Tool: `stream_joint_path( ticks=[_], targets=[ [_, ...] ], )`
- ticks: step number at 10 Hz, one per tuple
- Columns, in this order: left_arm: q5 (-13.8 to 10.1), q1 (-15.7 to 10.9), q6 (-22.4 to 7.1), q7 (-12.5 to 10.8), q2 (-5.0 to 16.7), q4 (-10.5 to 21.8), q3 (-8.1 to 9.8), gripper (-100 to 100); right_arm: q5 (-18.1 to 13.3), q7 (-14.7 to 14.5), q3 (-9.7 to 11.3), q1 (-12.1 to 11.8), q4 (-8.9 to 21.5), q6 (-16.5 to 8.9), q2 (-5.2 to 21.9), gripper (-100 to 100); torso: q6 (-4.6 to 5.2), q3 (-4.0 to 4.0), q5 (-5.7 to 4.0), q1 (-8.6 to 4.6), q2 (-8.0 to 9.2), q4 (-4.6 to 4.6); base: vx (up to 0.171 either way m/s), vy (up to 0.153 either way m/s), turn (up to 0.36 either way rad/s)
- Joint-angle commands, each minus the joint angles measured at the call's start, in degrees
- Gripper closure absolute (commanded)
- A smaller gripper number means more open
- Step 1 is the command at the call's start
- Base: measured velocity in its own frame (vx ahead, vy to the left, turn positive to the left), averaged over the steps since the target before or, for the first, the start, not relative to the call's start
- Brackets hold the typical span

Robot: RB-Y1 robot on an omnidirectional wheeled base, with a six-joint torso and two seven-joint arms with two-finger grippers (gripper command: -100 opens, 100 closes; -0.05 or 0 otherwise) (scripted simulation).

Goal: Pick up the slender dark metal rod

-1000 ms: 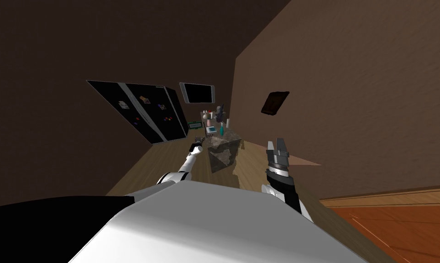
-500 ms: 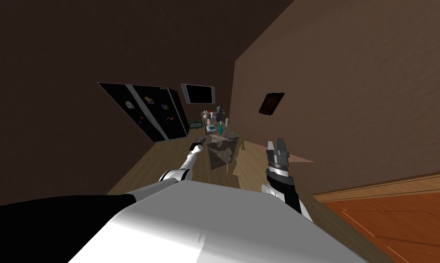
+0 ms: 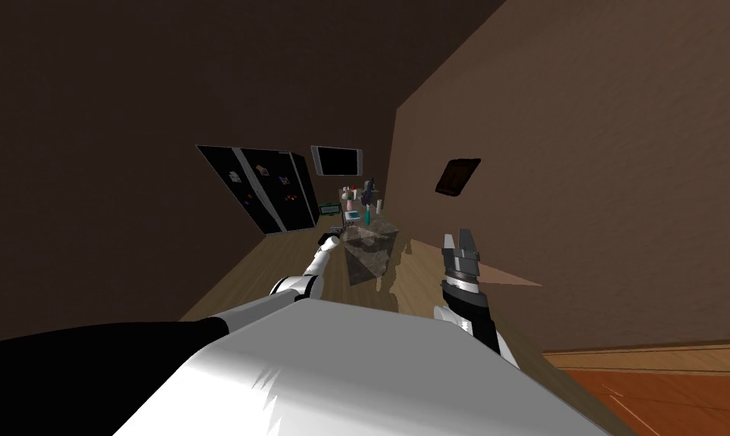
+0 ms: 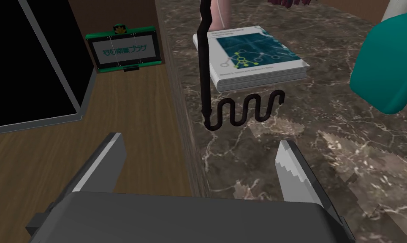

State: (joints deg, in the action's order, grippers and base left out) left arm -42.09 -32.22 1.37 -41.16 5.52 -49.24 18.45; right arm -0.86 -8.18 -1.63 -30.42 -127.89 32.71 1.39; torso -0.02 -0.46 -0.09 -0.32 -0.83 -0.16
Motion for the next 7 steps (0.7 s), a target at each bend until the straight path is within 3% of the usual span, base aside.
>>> stream_joint_path(
  ticks=[1,6,7],
  targets=[
    [-0.4,-1.6,-0.2,0.4,1.1,1.4,-0.96,-100,0.0,0.0,0.0,0.0,0.0,0.0,0.0,0,0.00,0.00,0.00,0.00,0.00,0.00,0.177,-0.094,0.141],
    [0.1,-5.8,-2.1,3.9,2.1,1.4,0.31,-100,0.0,0.0,0.0,0.0,0.0,0.0,0.0,0,0.01,-0.01,0.04,0.20,0.01,-0.02,0.182,-0.053,0.146],
    [0.2,-5.2,-2.2,3.7,1.9,1.1,0.44,-100,0.0,0.0,0.0,0.0,0.0,0.0,0.0,0,0.00,-0.02,0.07,0.33,-0.01,-0.02,0.079,-0.005,0.025]
  ],
)
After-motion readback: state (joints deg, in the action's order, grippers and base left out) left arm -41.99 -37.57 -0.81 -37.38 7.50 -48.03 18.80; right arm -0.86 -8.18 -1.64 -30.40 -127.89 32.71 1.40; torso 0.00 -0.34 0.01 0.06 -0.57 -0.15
